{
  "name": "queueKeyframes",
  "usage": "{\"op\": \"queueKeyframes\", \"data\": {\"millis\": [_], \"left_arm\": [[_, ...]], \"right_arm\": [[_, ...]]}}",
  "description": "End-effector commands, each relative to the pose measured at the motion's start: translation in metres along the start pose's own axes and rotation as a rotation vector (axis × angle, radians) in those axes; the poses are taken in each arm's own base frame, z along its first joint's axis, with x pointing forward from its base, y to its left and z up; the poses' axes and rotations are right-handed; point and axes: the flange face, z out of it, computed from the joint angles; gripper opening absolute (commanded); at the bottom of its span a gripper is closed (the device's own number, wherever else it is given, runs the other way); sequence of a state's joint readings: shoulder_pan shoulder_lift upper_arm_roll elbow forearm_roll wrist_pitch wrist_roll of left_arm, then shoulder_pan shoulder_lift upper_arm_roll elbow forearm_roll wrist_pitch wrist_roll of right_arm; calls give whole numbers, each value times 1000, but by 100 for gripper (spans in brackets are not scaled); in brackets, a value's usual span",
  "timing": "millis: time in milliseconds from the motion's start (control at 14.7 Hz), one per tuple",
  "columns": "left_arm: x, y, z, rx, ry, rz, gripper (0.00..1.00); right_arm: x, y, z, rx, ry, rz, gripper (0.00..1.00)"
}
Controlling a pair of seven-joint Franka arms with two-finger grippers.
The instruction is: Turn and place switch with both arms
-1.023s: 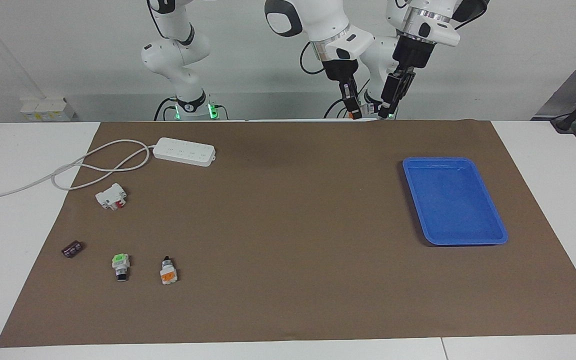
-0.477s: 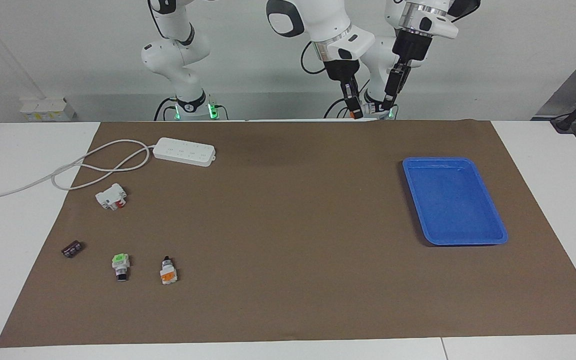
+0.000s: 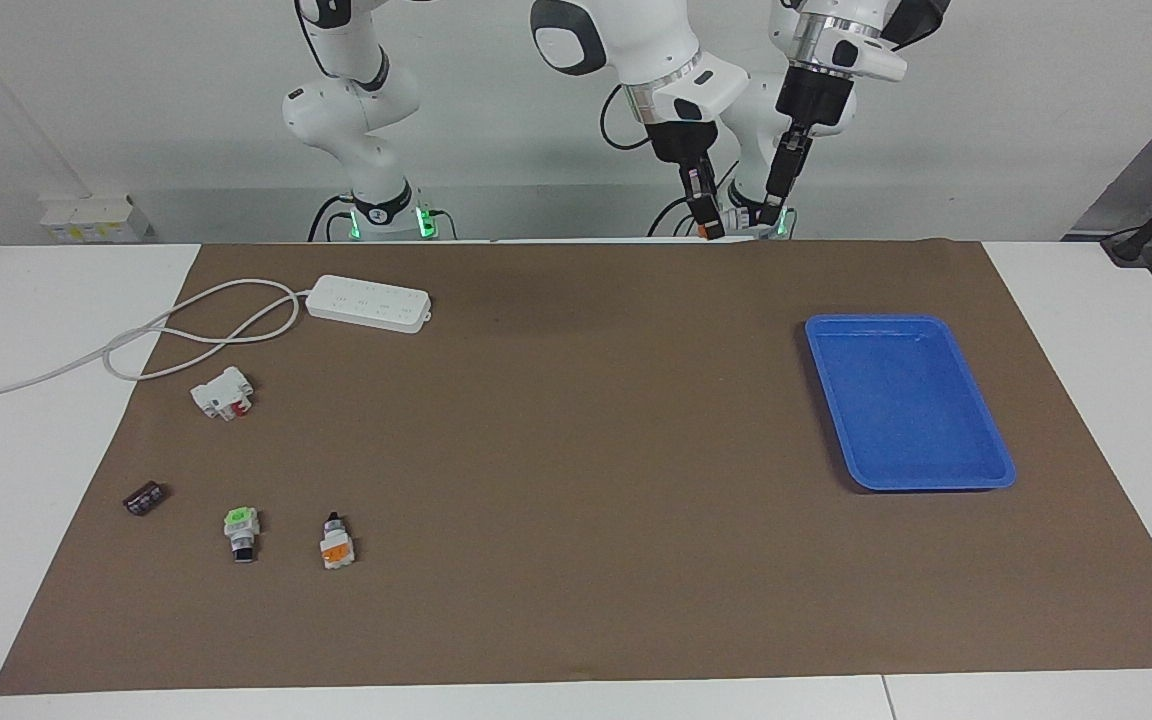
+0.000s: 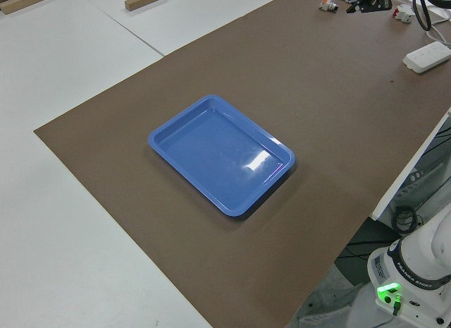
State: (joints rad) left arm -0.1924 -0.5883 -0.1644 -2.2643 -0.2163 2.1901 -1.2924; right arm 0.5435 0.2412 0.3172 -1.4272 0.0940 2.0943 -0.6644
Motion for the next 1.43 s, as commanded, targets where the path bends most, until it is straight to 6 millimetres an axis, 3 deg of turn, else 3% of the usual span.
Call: {"op": "queueKeyframes", "data": {"millis": [0,1364], "left_arm": [[-5,-7,-3,-37,0,-30,34],[-13,-10,-2,-81,11,-96,24]], "right_arm": [[1,4,-4,11,14,-13,0],[2,1,-5,14,9,-18,0]]}}
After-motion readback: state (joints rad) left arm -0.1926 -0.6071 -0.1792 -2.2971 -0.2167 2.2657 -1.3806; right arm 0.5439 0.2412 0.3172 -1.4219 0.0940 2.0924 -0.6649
